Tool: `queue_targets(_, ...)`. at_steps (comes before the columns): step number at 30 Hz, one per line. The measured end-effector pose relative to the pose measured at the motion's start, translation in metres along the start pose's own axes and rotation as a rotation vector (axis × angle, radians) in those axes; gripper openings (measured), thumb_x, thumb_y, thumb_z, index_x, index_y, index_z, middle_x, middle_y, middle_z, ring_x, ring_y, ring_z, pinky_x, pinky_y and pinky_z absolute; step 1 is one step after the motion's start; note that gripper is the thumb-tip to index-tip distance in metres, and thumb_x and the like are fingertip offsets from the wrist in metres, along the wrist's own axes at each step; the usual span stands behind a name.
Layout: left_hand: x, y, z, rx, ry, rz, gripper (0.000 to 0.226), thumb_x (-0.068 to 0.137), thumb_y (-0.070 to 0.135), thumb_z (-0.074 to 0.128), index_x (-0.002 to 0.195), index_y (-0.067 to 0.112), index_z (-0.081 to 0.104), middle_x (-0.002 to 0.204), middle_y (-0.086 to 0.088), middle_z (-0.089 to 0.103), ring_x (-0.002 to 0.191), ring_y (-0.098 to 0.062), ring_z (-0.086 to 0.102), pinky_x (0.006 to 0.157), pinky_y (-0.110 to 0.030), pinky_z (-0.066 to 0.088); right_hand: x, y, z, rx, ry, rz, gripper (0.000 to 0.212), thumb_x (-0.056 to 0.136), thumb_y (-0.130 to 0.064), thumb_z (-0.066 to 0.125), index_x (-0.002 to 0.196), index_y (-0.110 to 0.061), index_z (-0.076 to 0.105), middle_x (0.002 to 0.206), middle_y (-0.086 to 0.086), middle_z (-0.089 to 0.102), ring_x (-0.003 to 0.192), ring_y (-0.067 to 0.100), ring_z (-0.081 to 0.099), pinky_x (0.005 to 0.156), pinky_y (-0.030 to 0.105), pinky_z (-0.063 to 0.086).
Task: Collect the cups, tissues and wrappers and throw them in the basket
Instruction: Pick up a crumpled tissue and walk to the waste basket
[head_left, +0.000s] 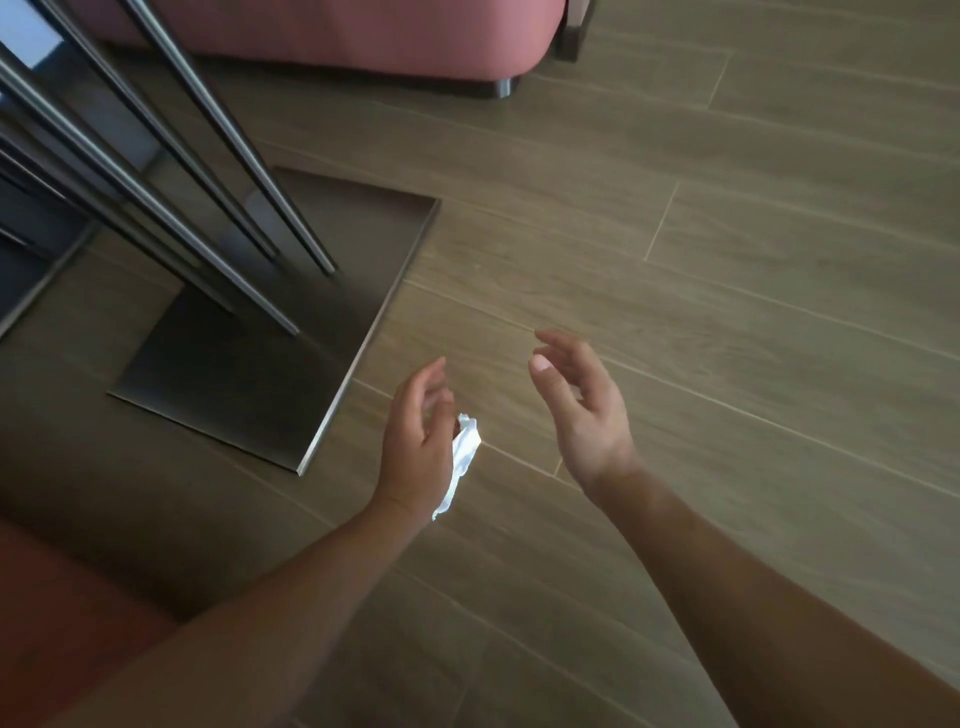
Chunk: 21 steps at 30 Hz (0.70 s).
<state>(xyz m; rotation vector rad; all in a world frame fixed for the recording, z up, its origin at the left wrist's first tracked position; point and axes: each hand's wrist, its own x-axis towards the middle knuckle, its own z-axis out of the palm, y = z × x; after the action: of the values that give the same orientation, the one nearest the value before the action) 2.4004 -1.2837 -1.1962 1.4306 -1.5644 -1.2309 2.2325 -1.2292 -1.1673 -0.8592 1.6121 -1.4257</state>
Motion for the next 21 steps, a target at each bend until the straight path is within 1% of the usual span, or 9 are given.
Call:
queue_targets(3,0.010,-0.027,-0.001,-0.010,0.044,-0.029,0.048,0.098,0.047,0.046,0.142,0.035,0.055,0.143,0.007,0.060,0.133,-0.010,0.058,0.113,-0.053,0.049,0.007,0.029,0.010,-0.079,-0.028,0.020,0.043,0.089,-0.052,0.062,0.130,-0.038,0.064,0.123,-0.010,0.067,0.118,0.008,0.063,0.085,0.008,0.044)
queue_targets(5,0.016,-0.040,-0.003,-0.017,0.071,-0.032,0.053,0.095,0.055,0.045,0.143,0.034,0.055,0.141,0.004,0.061,0.133,-0.013,0.059,0.112,-0.053,0.050,0.008,0.051,0.016,-0.136,-0.068,0.032,0.048,0.086,-0.059,0.062,0.131,-0.042,0.061,0.126,-0.010,0.065,0.120,0.009,0.061,0.094,0.022,0.048)
queue_targets(7,0.020,-0.049,-0.006,-0.033,0.068,-0.040,0.049,0.101,0.048,0.045,0.145,0.029,0.054,0.139,0.004,0.060,0.133,-0.014,0.059,0.110,-0.053,0.052,0.005,0.073,0.024,-0.201,-0.142,0.058,0.056,0.084,-0.064,0.064,0.136,-0.045,0.057,0.132,-0.010,0.061,0.123,0.008,0.058,0.103,0.034,0.049)
queue_targets(9,0.020,-0.060,-0.010,-0.055,0.060,-0.060,0.039,0.110,0.031,0.043,0.147,0.024,0.053,0.139,0.002,0.059,0.135,-0.017,0.058,0.110,-0.053,0.052,0.001,0.093,0.035,-0.297,-0.245,0.086,0.066,0.087,-0.055,0.074,0.146,-0.044,0.049,0.139,-0.007,0.054,0.130,0.009,0.053,0.108,0.032,0.044)
queue_targets(11,0.016,-0.073,-0.016,-0.050,0.069,-0.086,0.039,0.109,0.030,0.043,0.146,0.026,0.053,0.140,0.001,0.059,0.135,-0.018,0.058,0.112,-0.053,0.050,0.000,0.109,0.051,-0.434,-0.337,0.096,0.079,0.085,-0.049,0.080,0.153,-0.039,0.042,0.147,-0.004,0.046,0.138,0.014,0.047,0.112,0.032,0.039)
queue_targets(14,0.009,-0.092,-0.021,-0.032,0.078,-0.159,0.036,0.110,0.028,0.044,0.144,0.030,0.054,0.141,0.001,0.060,0.135,-0.017,0.058,0.114,-0.054,0.047,-0.001,0.127,0.077,-0.721,-0.470,0.064,0.092,0.080,-0.057,0.079,0.158,-0.040,0.033,0.166,0.001,0.026,0.152,0.028,0.029,0.119,0.046,0.034)
queue_targets(16,0.006,-0.101,-0.024,-0.009,0.073,-0.205,0.035,0.112,0.022,0.044,0.144,0.031,0.054,0.141,0.001,0.059,0.135,-0.018,0.057,0.115,-0.053,0.047,-0.004,0.136,0.092,-0.899,-0.555,0.023,0.090,0.084,-0.056,0.076,0.158,-0.044,0.026,0.172,0.001,0.010,0.158,0.029,0.011,0.120,0.050,0.029)
queue_targets(18,0.001,-0.110,-0.025,0.009,0.050,-0.247,0.035,0.112,0.024,0.044,0.144,0.034,0.053,0.142,0.001,0.059,0.137,-0.017,0.056,0.115,-0.051,0.047,-0.006,0.142,0.100,-1.009,-0.568,-0.008,0.086,0.087,-0.054,0.074,0.157,-0.046,0.024,0.173,0.002,0.000,0.161,0.032,0.000,0.122,0.051,0.024)
queue_targets(21,-0.006,-0.124,-0.022,0.015,0.019,-0.317,0.034,0.112,0.028,0.043,0.144,0.036,0.053,0.131,0.008,0.062,0.131,-0.015,0.059,0.113,-0.046,0.048,-0.009,0.155,0.106,-1.145,-0.559,-0.034,0.072,0.093,-0.047,0.069,0.154,-0.040,0.031,0.172,0.006,0.002,0.160,0.036,0.002,0.123,0.049,0.021)
